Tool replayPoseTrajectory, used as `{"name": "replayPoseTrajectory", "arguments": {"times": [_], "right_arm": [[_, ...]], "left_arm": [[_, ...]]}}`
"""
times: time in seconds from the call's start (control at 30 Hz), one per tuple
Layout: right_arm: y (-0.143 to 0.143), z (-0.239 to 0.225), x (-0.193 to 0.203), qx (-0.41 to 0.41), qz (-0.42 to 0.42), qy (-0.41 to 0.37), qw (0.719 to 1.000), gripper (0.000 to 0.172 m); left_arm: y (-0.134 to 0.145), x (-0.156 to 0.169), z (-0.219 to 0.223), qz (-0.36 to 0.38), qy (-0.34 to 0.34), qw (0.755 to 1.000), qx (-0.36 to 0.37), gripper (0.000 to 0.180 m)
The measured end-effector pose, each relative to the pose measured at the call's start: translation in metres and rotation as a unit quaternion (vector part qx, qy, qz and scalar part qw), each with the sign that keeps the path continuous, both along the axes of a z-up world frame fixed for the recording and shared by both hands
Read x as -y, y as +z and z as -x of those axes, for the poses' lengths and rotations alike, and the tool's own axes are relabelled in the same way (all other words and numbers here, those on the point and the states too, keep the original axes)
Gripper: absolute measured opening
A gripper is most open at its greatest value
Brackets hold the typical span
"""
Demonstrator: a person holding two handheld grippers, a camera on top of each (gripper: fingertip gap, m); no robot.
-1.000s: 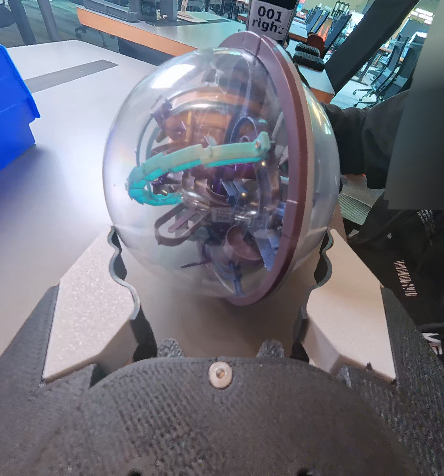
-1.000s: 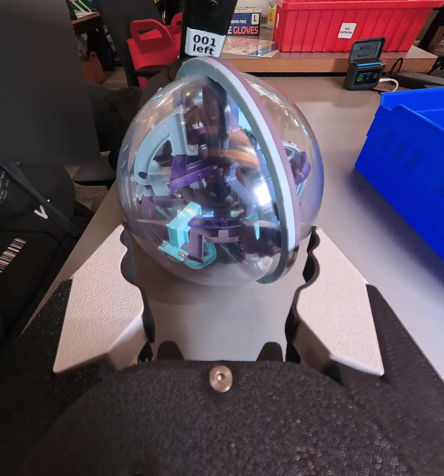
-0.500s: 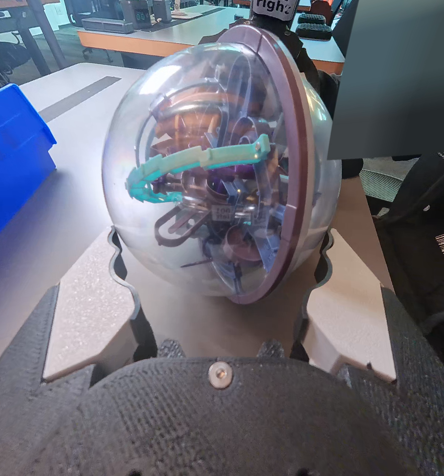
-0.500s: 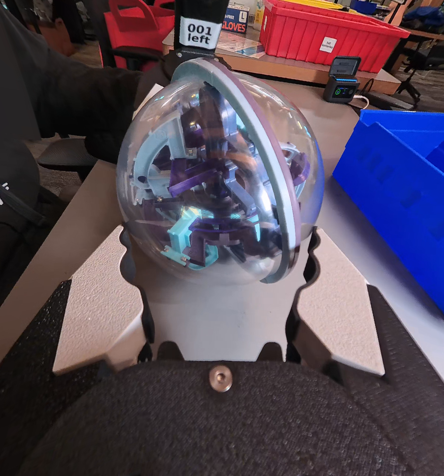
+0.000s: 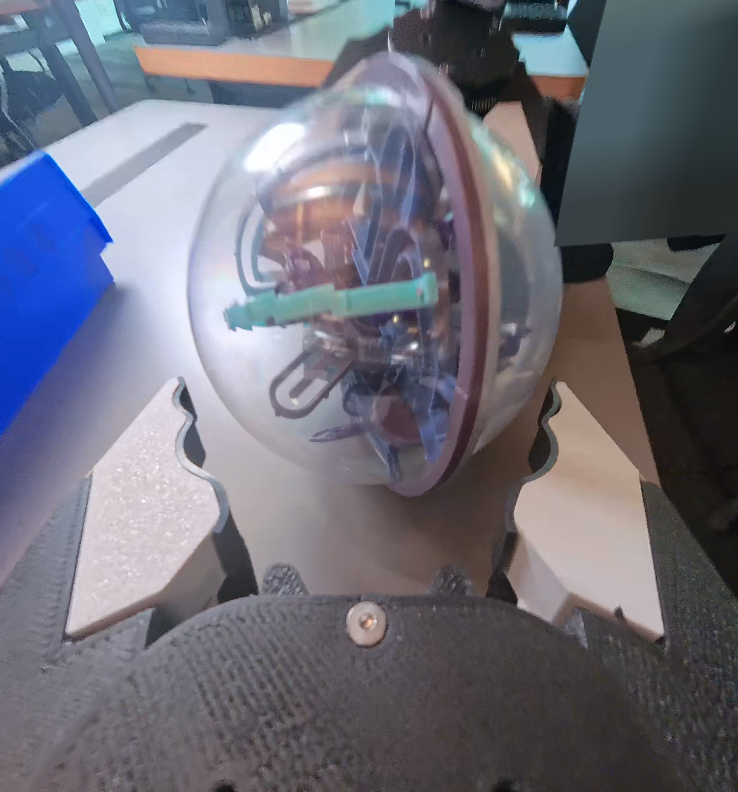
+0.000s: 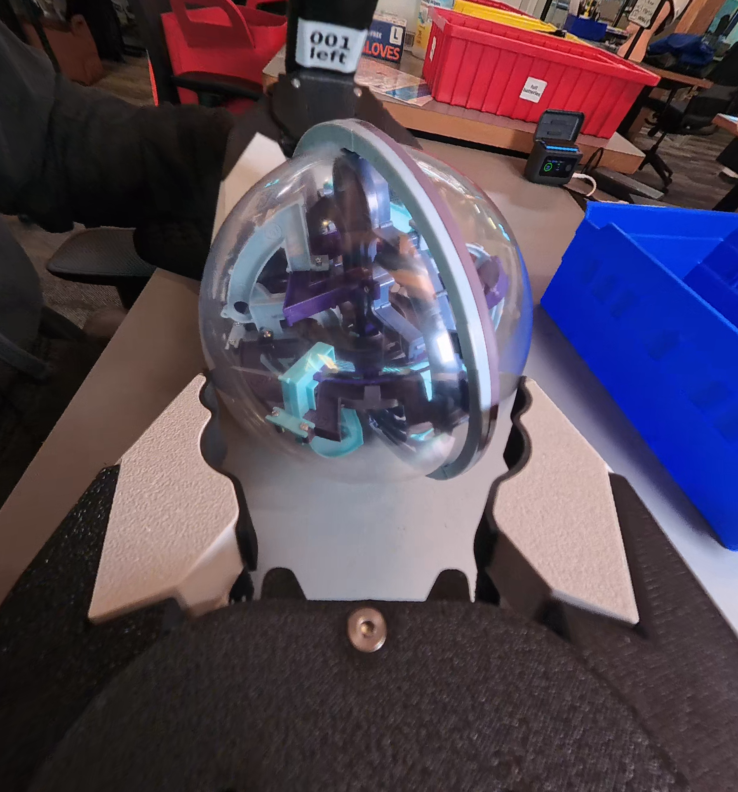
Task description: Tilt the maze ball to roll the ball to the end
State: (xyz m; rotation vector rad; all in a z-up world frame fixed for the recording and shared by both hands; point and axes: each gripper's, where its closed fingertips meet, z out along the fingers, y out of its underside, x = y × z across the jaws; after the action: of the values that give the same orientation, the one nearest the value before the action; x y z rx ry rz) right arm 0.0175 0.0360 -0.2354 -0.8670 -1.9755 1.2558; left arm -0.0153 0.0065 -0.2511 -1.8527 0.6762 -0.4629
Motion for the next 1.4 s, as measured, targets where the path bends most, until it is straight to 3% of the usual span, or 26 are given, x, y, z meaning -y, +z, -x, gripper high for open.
{"name": "replayPoseTrajectory", "arguments": {"times": [0.17, 0.27, 0.43, 0.53, 0.7, 0.9, 1.0, 1.2, 1.4], "right_arm": [[0.002, 0.002, 0.003, 0.001, -0.004, -0.006, 1.0, 0.131], [0.005, 0.003, 0.006, -0.005, 0.0, -0.011, 1.0, 0.13], [0.019, -0.001, 0.003, -0.036, 0.034, -0.002, 0.999, 0.128], [0.006, -0.002, -0.004, -0.011, 0.031, 0.0, 0.999, 0.137], [-0.017, 0.004, -0.007, 0.02, 0.017, -0.007, 1.0, 0.139], [-0.015, 0.001, -0.007, 0.016, 0.017, -0.002, 1.0, 0.139], [-0.015, 0.0, -0.009, 0.02, 0.016, -0.004, 1.0, 0.138], [-0.01, 0.0, -0.007, 0.014, 0.016, -0.005, 1.0, 0.134], [-0.006, -0.001, -0.007, 0.004, 0.019, -0.005, 1.0, 0.13]], "left_arm": [[0.034, -0.003, -0.005, -0.046, 0.018, 0.999, 0.011, 0.153], [0.02, -0.007, -0.011, -0.032, 0.01, 0.999, -0.032, 0.153], [0.012, -0.005, -0.006, -0.014, -0.007, 1.0, 0.008, 0.152], [0.01, -0.007, 0.0, -0.003, -0.002, 0.999, 0.038, 0.152], [-0.001, -0.009, -0.005, 0.026, -0.014, 0.998, 0.054, 0.151], [-0.013, -0.01, -0.011, 0.05, -0.019, 0.997, 0.047, 0.15], [-0.009, -0.009, -0.01, 0.033, -0.02, 0.999, 0.037, 0.15], [0.035, -0.011, 0.001, -0.053, 0.005, 0.995, 0.086, 0.151], [0.019, -0.014, -0.008, -0.033, -0.007, 0.998, 0.055, 0.145]]}}
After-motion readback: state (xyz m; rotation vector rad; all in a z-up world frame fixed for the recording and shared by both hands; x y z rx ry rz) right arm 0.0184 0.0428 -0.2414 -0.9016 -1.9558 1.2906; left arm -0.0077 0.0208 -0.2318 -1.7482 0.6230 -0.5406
